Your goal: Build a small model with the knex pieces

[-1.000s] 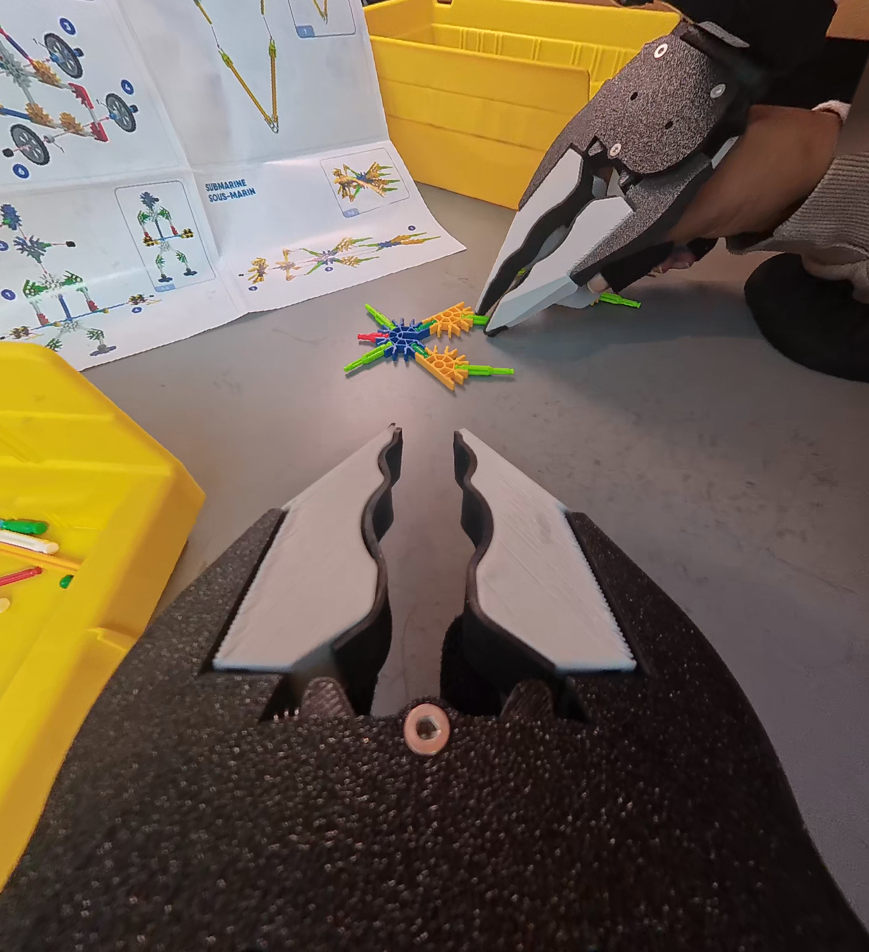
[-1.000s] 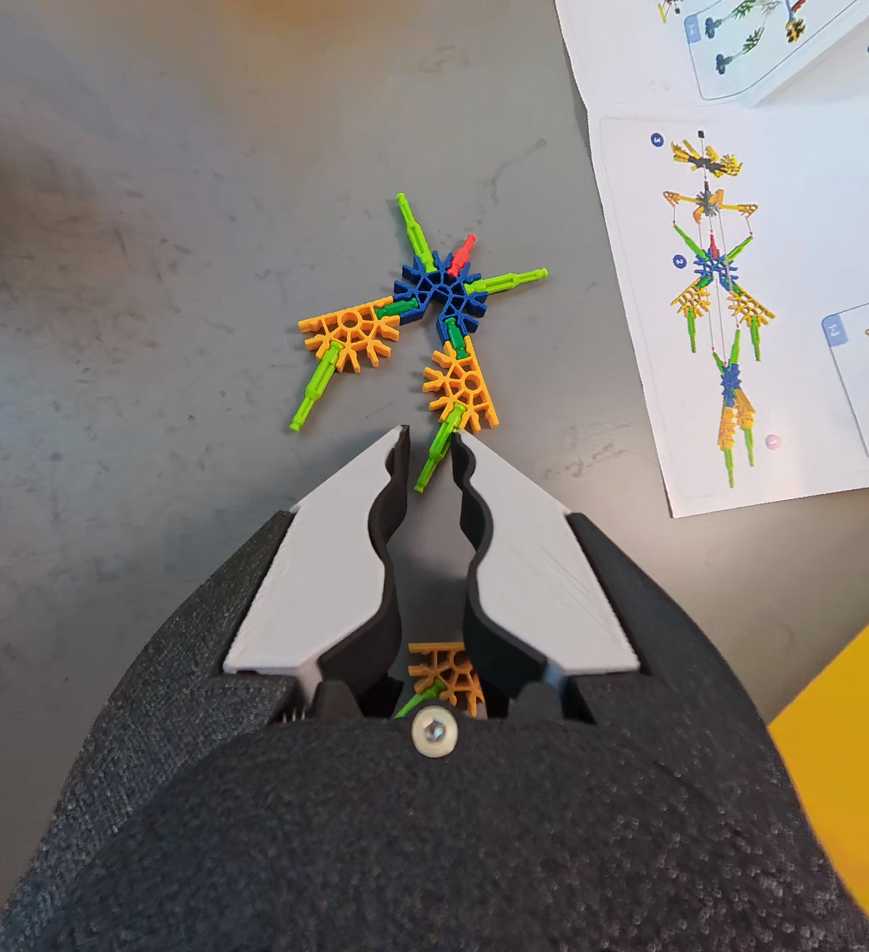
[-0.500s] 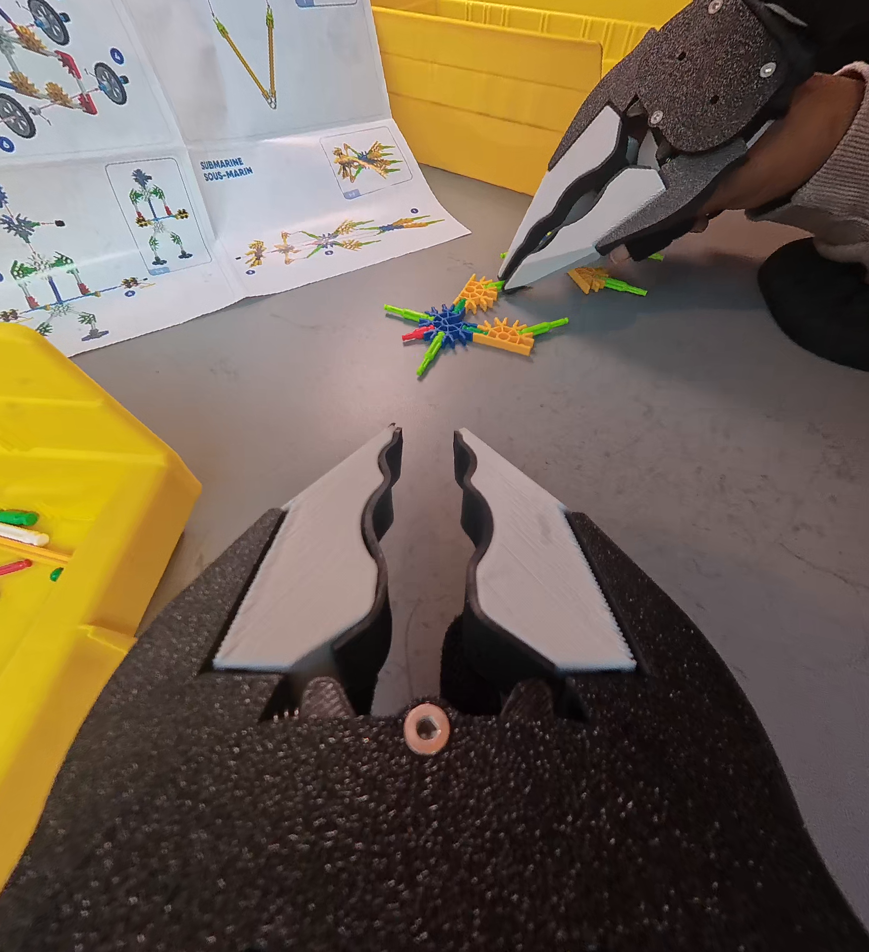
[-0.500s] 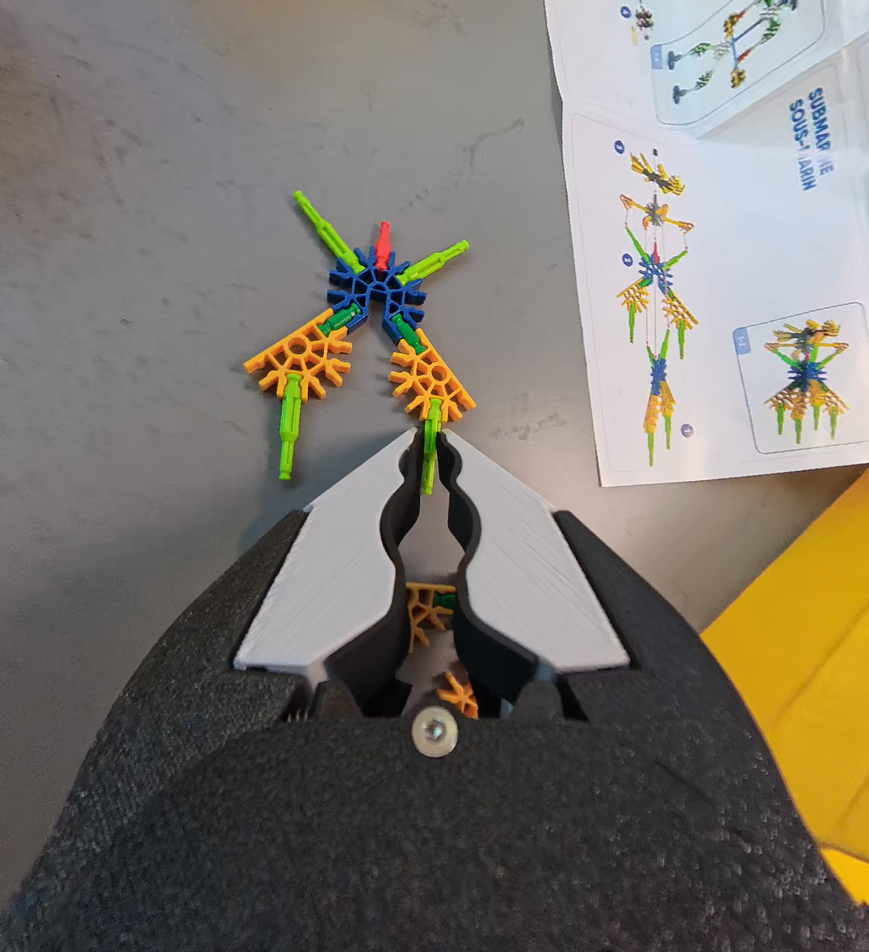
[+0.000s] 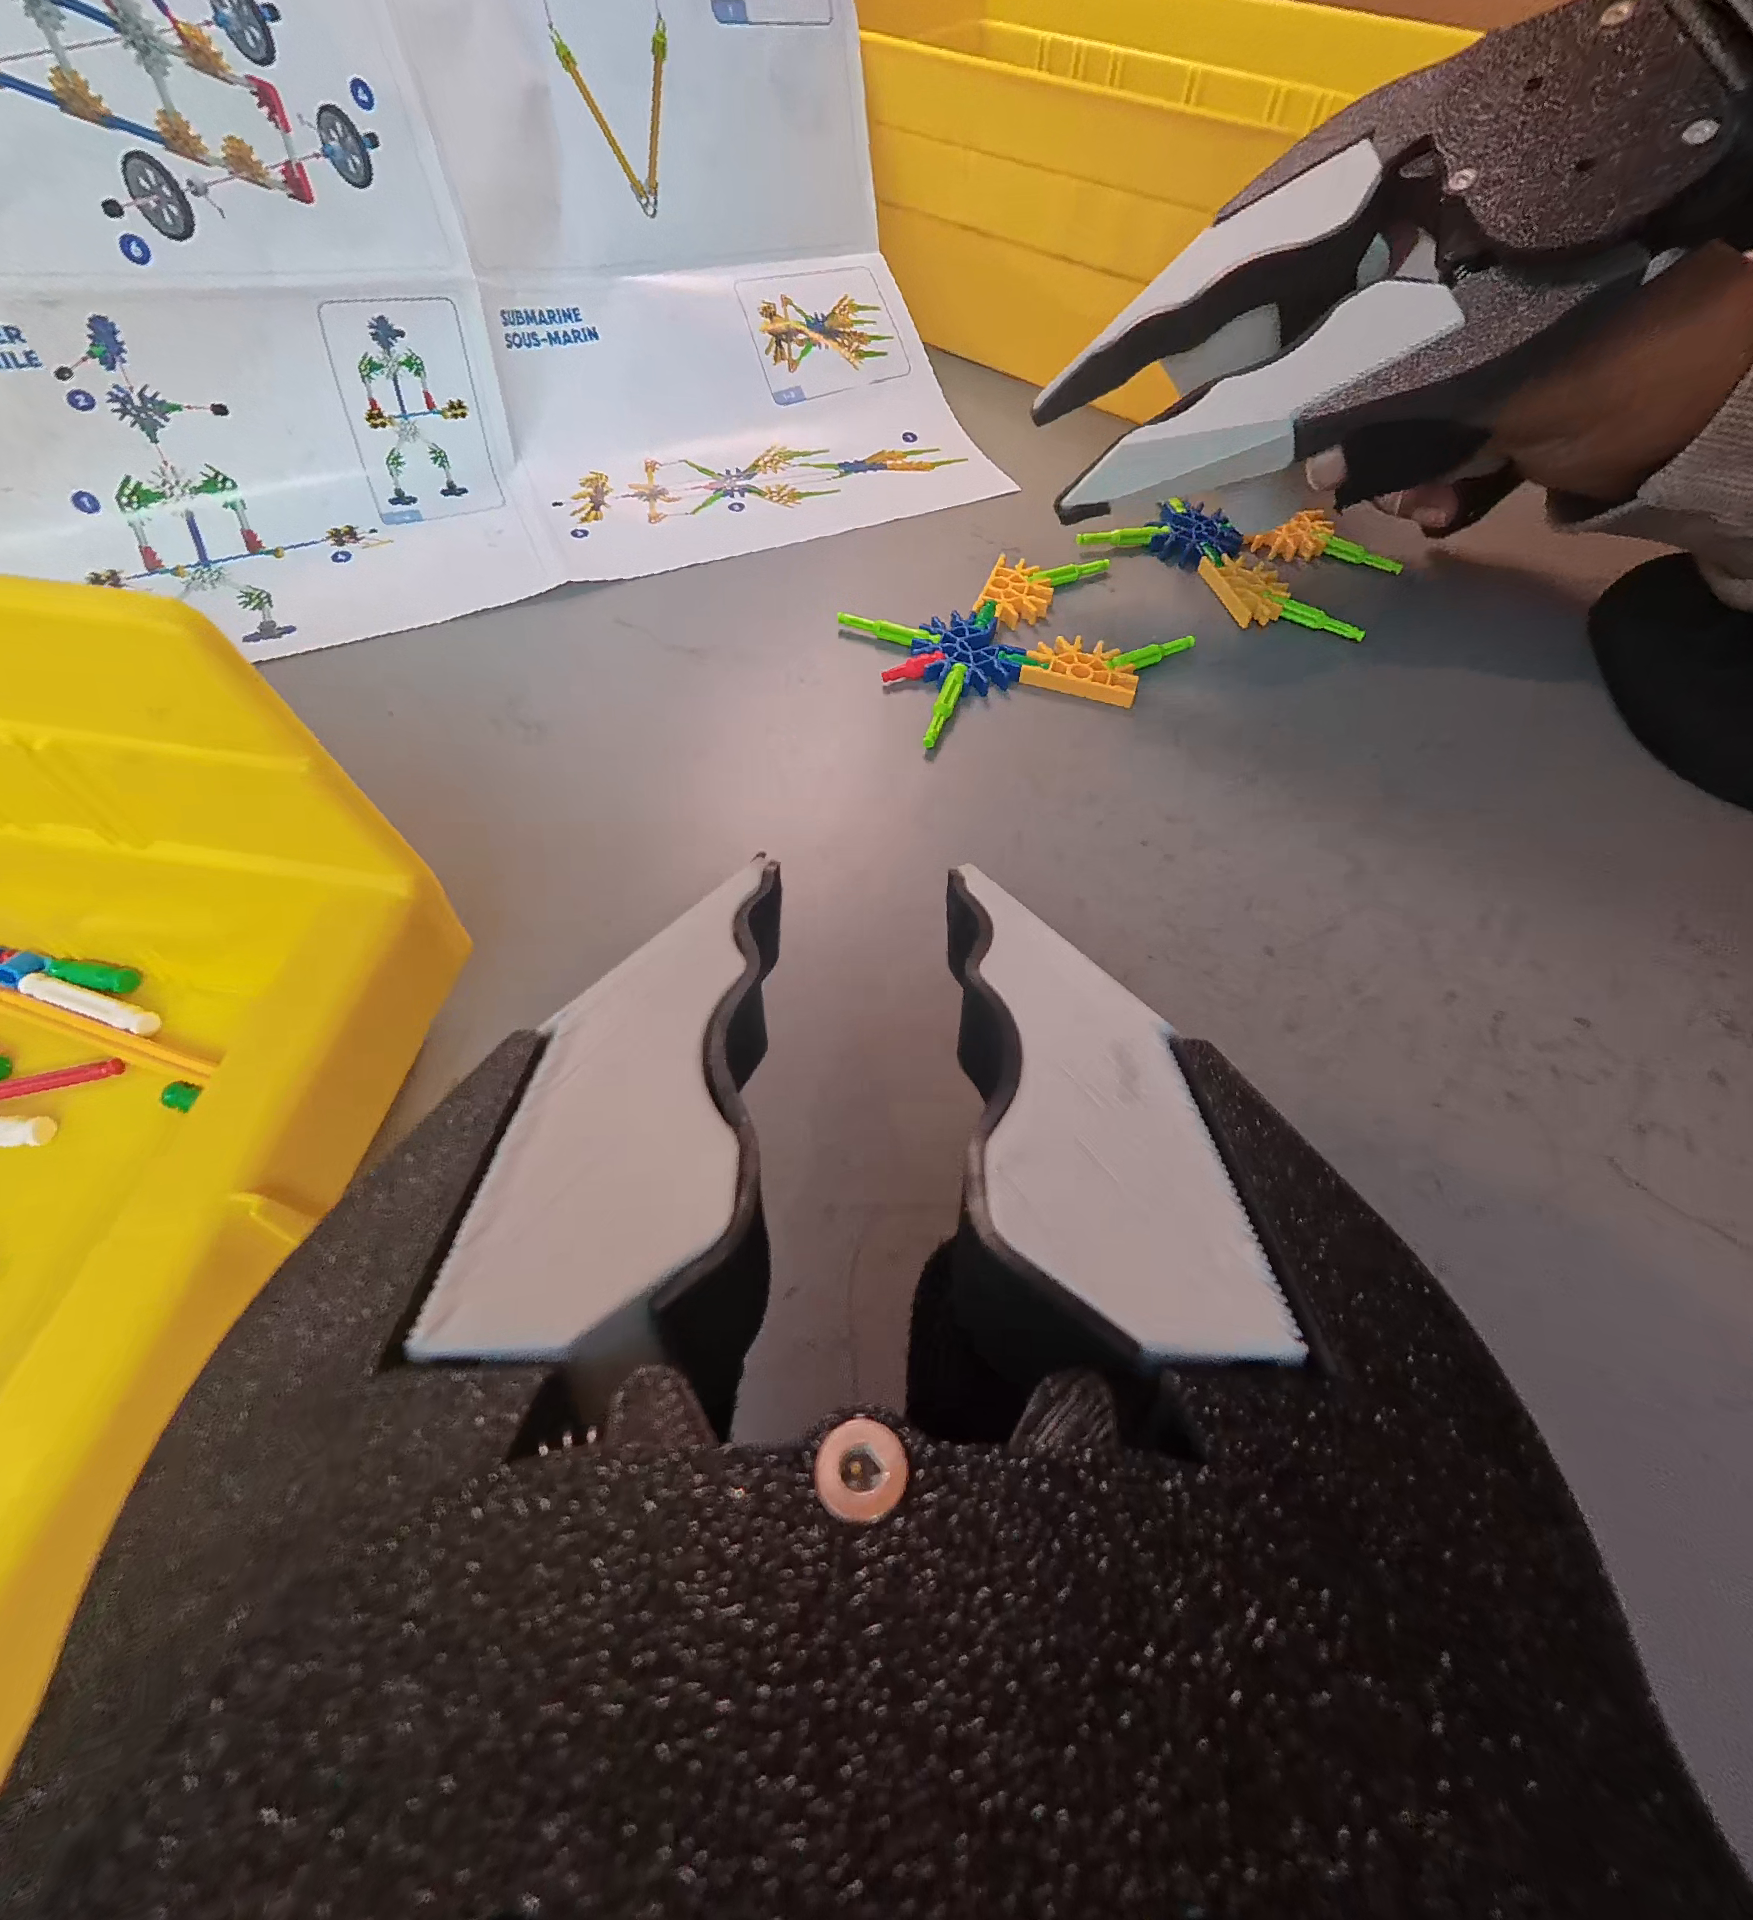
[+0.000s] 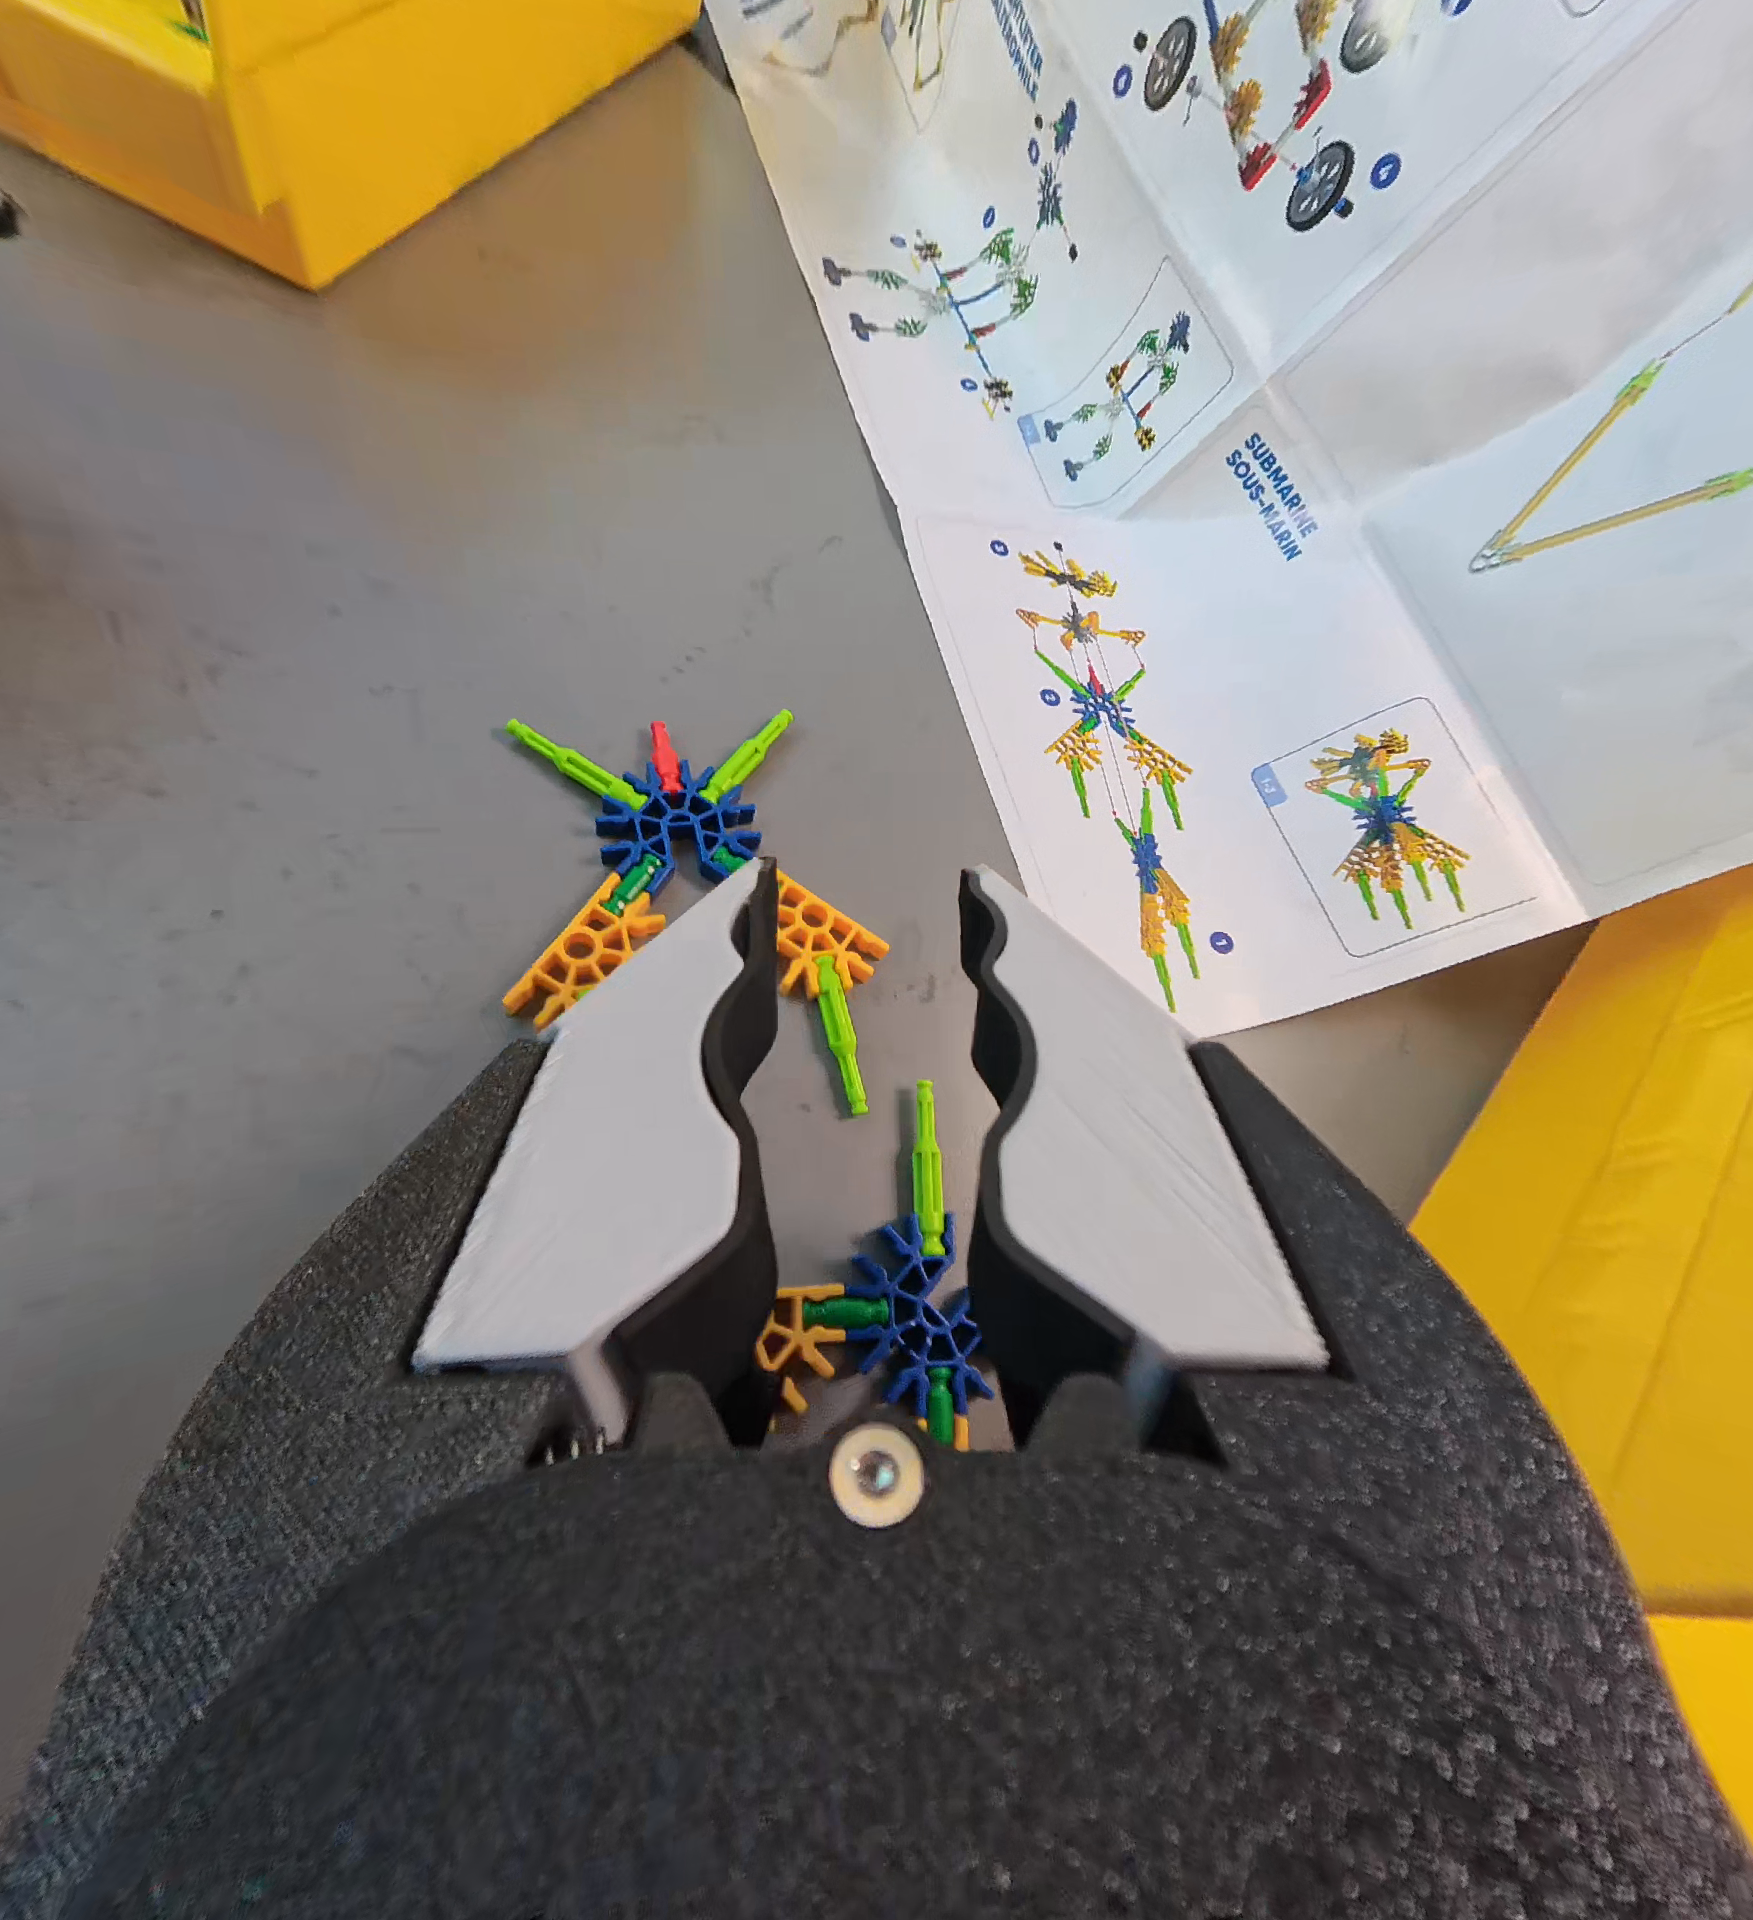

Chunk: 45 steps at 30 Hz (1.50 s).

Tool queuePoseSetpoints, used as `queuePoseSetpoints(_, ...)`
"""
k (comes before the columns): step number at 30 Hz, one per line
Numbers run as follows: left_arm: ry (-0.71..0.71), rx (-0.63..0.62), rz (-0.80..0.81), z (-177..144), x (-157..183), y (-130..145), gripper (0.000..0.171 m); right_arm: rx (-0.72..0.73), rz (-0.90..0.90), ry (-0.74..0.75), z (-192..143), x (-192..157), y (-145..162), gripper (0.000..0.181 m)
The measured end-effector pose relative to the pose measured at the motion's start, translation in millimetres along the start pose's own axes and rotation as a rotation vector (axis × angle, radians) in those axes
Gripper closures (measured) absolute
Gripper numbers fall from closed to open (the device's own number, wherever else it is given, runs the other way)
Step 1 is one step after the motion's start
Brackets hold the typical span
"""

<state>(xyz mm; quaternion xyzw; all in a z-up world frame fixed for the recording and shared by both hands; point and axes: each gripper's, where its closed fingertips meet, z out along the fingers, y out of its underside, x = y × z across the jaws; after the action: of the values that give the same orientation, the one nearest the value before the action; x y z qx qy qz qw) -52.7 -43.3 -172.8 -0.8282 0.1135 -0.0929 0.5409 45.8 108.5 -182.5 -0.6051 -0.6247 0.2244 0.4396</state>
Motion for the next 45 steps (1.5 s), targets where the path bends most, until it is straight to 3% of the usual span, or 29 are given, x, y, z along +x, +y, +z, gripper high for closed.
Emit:
queuePoseSetpoints(4,-0.005,0.030,-0.091,-4,-10,-4,0.132,0.100,0.108,-0.010,-3,4,-14,0.137)
queuePoseSetpoints(9,-0.010,0.076,-0.156,-9,-20,-8,0.131,0.163,0.124,0.040,-8,14,-22,0.137)
queuePoseSetpoints(24,0.020,0.076,-0.177,-10,-16,-8,0.132,0.136,0.112,0.074,-7,21,-16,0.137)
queuePoseSetpoints(30,0.023,0.070,-0.175,-9,-15,-7,0.132,0.083,0.074,0.053,-2,15,-8,0.135)
queuePoseSetpoints(36,0.019,0.069,-0.168,-8,-15,-7,0.132,-0.061,0.047,0.026,7,8,16,0.135)
queuePoseSetpoints(45,0.026,0.063,-0.159,-7,-13,-6,0.133,-0.134,0.105,-0.121,4,-8,29,0.140)
